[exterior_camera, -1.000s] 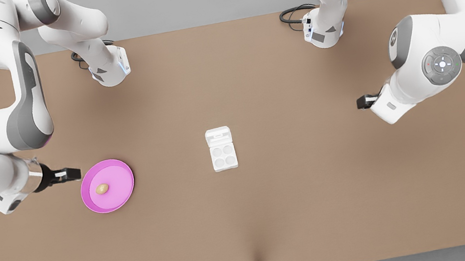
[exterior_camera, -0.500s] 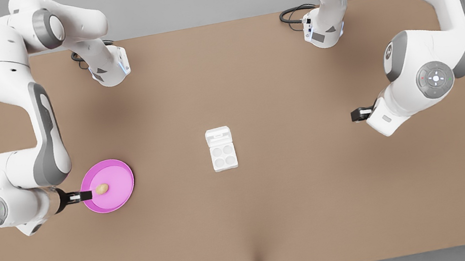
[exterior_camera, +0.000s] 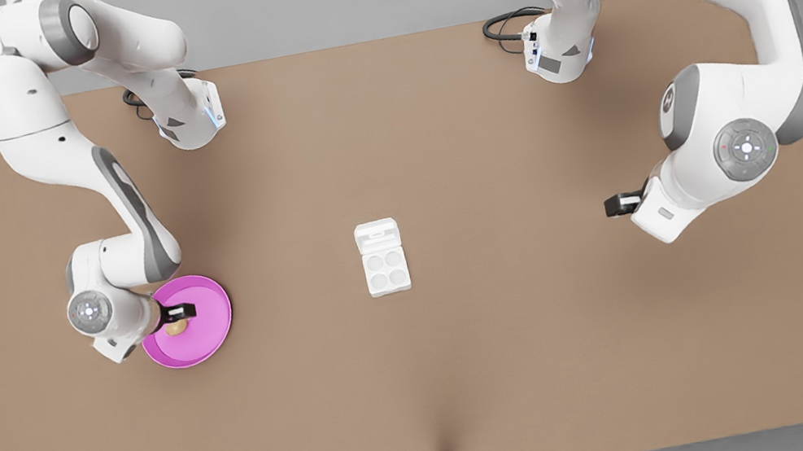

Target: Pack egg into the box and close the box lid

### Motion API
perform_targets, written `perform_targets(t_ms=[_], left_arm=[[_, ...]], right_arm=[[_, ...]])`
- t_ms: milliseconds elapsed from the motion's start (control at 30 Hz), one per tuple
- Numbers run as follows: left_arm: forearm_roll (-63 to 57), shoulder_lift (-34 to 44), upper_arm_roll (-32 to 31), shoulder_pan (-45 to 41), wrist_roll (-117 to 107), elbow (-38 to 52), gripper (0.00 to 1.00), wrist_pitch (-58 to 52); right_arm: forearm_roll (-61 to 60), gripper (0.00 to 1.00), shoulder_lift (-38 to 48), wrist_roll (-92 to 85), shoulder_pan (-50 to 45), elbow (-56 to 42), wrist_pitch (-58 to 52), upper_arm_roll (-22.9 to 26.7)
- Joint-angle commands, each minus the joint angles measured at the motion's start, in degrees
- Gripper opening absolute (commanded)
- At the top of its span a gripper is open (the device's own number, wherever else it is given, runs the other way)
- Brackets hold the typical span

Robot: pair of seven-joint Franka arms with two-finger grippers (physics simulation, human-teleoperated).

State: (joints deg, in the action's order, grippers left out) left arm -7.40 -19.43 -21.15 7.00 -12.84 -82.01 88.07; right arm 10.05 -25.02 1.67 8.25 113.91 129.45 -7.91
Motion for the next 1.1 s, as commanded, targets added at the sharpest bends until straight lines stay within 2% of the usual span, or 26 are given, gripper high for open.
perform_targets(t_ms=[0, 33, 100, 867, 933, 1067], left_arm=[[-0.07, -0.17, -0.03, 0.03, -1.31, 0.00, 1.00, 0.26], [-0.07, -0.17, -0.03, -0.06, -1.31, 0.00, 1.00, 0.35], [-0.07, -0.17, -0.03, 0.12, -1.31, 0.00, 1.00, 0.52], [-0.25, -0.61, -0.03, 0.03, -1.05, 0.00, 1.00, 1.23], [-0.25, -0.34, -0.03, -0.24, -1.05, 0.00, 1.00, 0.70], [-0.25, -0.17, -0.12, -1.20, -1.75, 0.18, 1.00, 0.87]], right_arm=[[0.58, 1.00, 1.62, 3.43, -0.08, 3.23, 11.68, 0.00], [1.63, 1.00, 5.24, 3.16, 0.10, 7.64, 13.89, -0.09], [2.60, 1.00, 5.50, 2.81, 0.27, 8.61, 14.69, -0.09], [3.31, 1.00, -0.29, 3.16, 2.91, 8.17, 18.64, -0.53], [3.13, 1.00, -1.17, 3.16, 6.16, 8.26, 18.73, -3.34], [3.13, 1.00, -2.32, 3.16, 6.16, 8.34, 18.82, -3.43]])
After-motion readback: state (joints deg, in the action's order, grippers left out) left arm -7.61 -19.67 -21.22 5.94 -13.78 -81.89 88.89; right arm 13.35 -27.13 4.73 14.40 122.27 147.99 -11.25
